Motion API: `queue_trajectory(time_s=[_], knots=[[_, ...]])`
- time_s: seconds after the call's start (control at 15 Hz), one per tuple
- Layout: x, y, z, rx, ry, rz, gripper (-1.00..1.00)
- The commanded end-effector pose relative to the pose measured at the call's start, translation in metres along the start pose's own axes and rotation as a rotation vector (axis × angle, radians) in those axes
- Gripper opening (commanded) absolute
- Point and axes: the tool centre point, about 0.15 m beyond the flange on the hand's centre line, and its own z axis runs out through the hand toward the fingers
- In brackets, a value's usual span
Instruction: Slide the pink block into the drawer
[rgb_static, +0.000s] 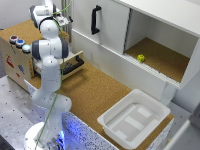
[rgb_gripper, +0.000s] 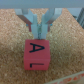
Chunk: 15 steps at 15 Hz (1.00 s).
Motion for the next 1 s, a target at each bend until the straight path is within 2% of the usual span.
queue_trajectory(time_s=[0.0,0.6,0.93], knots=[[-0.016,0.008,-0.006,0.005,-0.108,0.046,-1.00],[-0.069,0.002,-0.004,0.035,-0.139,0.125,-1.00],[-0.085,0.006,-0.002,0.046,-0.128,0.175,-1.00]])
